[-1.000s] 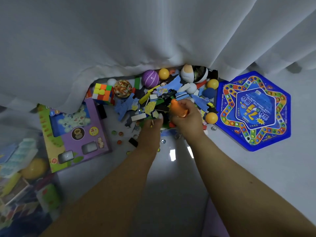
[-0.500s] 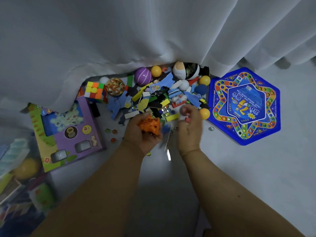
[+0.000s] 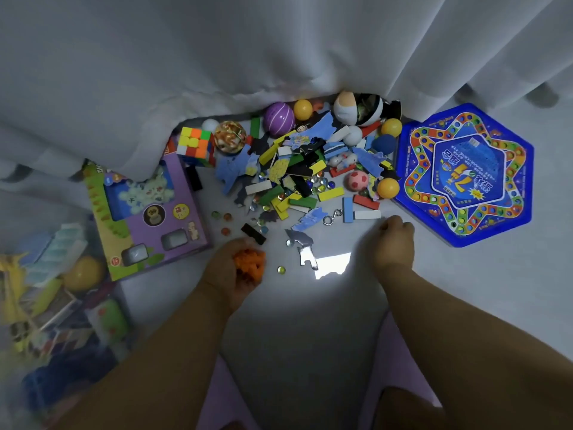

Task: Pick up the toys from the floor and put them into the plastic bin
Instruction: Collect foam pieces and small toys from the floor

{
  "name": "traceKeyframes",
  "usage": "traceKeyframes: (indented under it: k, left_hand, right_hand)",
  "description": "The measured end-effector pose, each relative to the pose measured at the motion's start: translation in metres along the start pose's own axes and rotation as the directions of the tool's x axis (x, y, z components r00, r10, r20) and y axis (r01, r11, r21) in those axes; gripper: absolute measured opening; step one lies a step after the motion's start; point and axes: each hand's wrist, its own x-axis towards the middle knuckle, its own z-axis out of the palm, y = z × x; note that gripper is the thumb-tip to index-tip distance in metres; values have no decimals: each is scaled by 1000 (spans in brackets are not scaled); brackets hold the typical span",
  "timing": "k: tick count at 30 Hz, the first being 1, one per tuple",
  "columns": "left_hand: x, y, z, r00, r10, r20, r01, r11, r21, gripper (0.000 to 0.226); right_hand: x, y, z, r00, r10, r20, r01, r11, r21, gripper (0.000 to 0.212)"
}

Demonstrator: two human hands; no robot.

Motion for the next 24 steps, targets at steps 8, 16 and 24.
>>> traceKeyframes:
  k: [8,16,24]
  left_hand:
    - [3,-40,-11,980,-154,-123,174,970,171,10]
    - [2,-38,-5,975,-199,-96,206,977,64,12]
    - [-1,-29,9,975,-218,-47,216,975,-49,13]
  right_hand:
    - [-66,-40,40,778,-525,344,582,810,-79,38]
    - [-45,-69,53,654,-535,535,720,657,-224,45]
    - [-63,-57,40,659,-552,512,611,789,64,33]
